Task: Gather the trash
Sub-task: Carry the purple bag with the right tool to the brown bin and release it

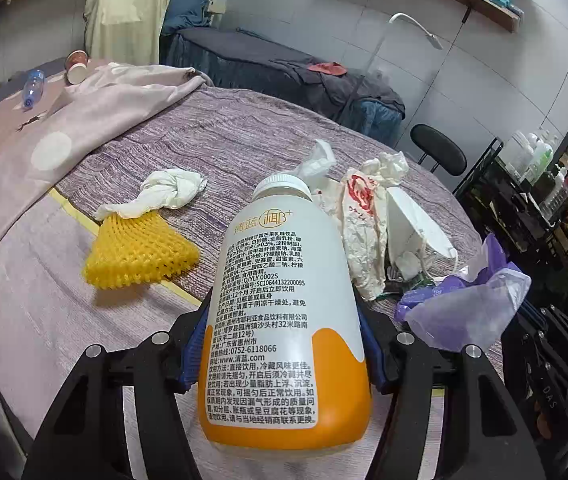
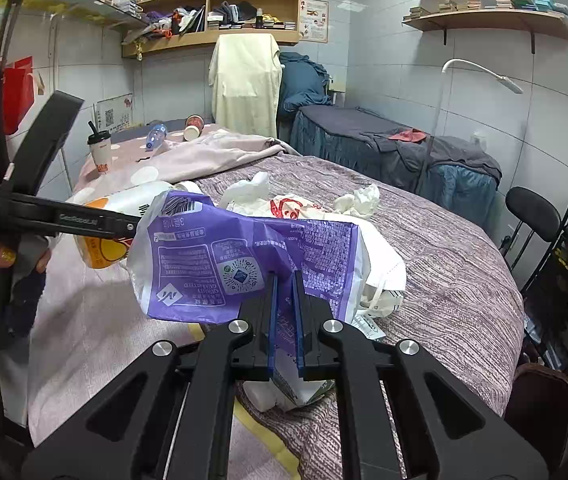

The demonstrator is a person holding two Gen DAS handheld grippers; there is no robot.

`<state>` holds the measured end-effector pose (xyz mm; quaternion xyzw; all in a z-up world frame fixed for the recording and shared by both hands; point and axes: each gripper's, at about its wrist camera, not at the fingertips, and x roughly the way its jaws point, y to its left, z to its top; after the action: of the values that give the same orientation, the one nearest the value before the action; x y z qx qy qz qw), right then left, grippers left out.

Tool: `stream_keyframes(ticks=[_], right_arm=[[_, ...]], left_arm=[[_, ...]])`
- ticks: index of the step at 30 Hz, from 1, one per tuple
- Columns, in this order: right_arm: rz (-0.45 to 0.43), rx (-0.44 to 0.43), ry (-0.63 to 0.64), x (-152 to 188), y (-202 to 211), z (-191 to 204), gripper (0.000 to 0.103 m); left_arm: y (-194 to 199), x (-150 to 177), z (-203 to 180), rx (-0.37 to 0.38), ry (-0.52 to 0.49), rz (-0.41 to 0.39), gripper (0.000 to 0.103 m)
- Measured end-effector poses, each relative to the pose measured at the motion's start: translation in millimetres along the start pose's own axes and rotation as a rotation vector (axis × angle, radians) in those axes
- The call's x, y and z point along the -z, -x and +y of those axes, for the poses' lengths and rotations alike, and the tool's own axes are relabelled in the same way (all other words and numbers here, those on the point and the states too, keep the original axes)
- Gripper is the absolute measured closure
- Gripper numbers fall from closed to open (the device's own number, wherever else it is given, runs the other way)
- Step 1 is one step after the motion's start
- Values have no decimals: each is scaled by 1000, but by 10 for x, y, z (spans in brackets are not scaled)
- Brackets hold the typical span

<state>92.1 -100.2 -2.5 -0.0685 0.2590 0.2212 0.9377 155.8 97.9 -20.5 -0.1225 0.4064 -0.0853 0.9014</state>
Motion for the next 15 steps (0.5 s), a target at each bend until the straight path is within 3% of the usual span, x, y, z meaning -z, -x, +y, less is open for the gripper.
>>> stream_keyframes(ticks=[7,15], right_arm=[[-42,23,-64,70,249,-163,95],[-116,152,-207,270,799,-679,95]], left_arm=[[224,160,-227,47,-24,-47,43],[374,318,-740,142,-96,-96,43]])
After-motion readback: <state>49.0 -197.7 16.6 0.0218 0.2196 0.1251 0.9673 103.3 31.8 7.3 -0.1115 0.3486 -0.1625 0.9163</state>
